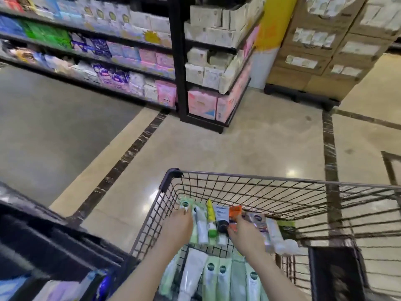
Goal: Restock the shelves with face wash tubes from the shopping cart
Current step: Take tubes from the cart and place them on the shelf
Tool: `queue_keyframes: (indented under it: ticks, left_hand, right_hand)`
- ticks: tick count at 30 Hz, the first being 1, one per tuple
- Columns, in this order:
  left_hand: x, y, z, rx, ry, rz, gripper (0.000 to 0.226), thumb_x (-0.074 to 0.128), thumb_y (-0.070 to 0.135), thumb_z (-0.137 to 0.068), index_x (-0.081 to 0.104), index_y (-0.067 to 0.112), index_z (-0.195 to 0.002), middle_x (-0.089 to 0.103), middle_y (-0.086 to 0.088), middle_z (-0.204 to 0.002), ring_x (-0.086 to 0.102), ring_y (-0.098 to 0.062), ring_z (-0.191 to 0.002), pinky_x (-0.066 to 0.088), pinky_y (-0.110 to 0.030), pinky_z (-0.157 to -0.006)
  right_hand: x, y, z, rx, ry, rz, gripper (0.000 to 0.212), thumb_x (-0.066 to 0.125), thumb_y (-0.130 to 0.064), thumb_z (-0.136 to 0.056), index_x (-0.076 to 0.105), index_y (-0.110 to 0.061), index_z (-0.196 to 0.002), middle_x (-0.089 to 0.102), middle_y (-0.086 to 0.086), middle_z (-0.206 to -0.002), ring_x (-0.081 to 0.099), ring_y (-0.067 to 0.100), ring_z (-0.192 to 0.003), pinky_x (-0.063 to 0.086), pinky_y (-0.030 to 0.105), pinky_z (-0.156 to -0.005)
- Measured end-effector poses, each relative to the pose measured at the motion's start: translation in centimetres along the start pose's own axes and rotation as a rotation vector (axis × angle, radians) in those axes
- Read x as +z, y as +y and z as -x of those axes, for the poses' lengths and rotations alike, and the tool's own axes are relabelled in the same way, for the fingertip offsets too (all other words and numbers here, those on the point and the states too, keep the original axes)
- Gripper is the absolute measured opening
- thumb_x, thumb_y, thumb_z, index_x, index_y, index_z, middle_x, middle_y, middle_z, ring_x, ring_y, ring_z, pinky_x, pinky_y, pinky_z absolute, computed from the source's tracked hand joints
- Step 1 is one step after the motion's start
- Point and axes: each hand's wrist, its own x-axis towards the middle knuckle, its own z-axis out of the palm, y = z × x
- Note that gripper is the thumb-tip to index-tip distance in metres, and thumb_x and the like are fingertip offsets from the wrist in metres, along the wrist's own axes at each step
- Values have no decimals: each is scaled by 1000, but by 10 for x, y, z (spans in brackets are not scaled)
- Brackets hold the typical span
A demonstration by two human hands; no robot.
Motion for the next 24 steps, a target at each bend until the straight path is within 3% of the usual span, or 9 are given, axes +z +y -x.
queue_keyframes:
  ticks: [10,17,20,24]
  left_hand:
    - [99,-6,-70,-132,-188,155,37,40,23,-94,42,12,-130,53,-7,-126,53,-23,-112,44,-31,-86]
    - [150,-7,-119,-249,-170,383,37,39,32,-97,48,12,-128,51,-7,-125,54,-22,-111,46,-33,-85]
    - [163,-1,-133,-309,-139,511,34,43,33,-96,55,10,-118,52,-9,-117,56,-25,-103,46,-32,-80]
    - [172,4,-142,-412,-124,640,27,54,37,-89,56,10,-90,52,-9,-97,57,-29,-88,48,-34,-75]
  right_hand:
    - [117,0,-71,105,-201,-75,49,45,-29,-94,31,-18,-139,55,9,-123,58,28,-105,46,32,-73]
    - [168,2,-99,274,-176,-272,53,43,-29,-95,23,-26,-145,62,9,-105,61,27,-93,45,30,-67]
    - [177,-3,-100,328,-107,-349,52,44,-31,-96,25,-26,-144,62,10,-103,61,26,-90,37,27,-62]
    - [183,-10,-101,395,-34,-390,49,46,-34,-95,30,-28,-141,58,9,-107,59,25,-94,35,26,-62]
